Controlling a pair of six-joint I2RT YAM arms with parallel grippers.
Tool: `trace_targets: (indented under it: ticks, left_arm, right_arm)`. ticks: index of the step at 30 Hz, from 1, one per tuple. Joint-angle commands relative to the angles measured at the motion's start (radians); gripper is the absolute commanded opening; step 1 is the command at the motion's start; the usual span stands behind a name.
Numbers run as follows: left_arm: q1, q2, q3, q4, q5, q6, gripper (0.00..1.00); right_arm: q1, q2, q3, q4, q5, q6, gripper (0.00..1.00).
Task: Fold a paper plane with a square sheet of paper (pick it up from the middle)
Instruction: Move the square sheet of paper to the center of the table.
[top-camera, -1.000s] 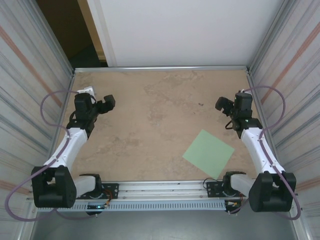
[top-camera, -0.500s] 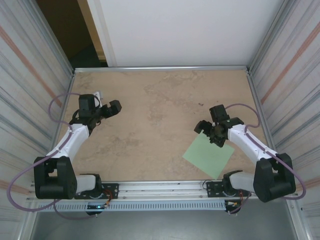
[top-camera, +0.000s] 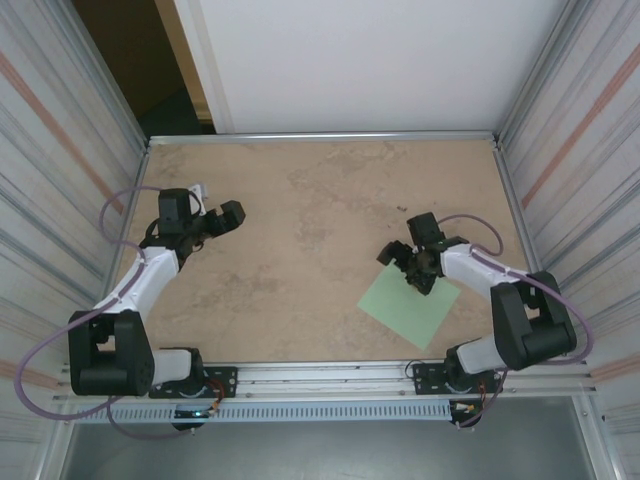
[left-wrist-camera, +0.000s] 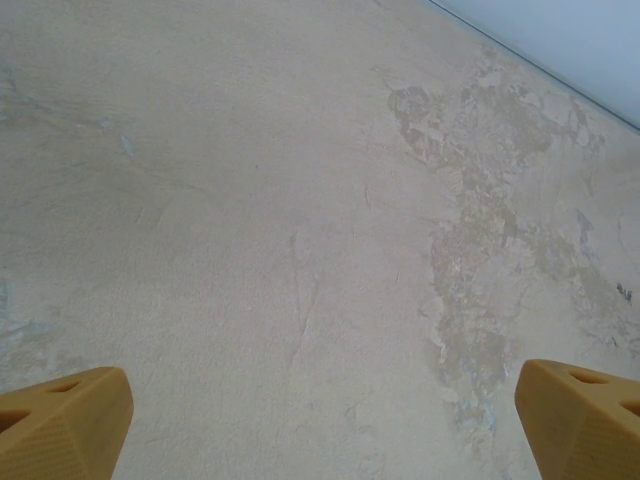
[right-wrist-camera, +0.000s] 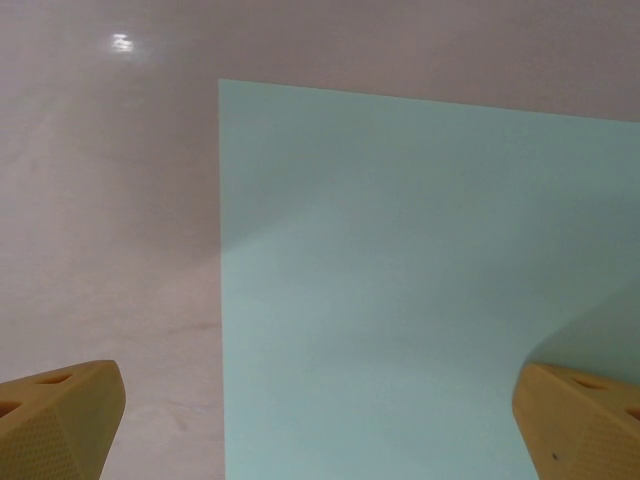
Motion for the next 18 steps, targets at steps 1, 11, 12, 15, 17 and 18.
trace_targets:
  ticks: [1,11,12,15,17,18]
  left_arm:
    - [0.000,0.007,0.031,-0.001,0.038,-0.020,0.99]
    - [-0.008,0.013,0.023,-0.030,0.075,-0.053,0.99]
    - [-0.008,0.011,0.021,-0.039,0.071,-0.058,0.99]
    - [-0.012,0.020,0.022,-0.074,0.075,-0.075,0.99]
    - [-0.025,0.036,0.037,-0.102,0.126,-0.072,0.99]
    - [-0.038,0.043,0.049,-0.121,0.135,-0.071,0.99]
  right_arm:
    - [0.089,0.137,0.025,0.108,-0.061,0.039,1.00]
    - [0.348,0.559,0.451,0.170,-0.233,0.000,0.95]
    - [0.359,0.570,0.473,0.177,-0.246,-0.002,0.94]
    - [0.357,0.549,0.502,0.219,-0.298,-0.014,0.91]
    - [0.328,0.470,0.490,0.229,-0.302,-0.030,0.91]
    - [0.313,0.422,0.470,0.234,-0.292,-0.037,0.91]
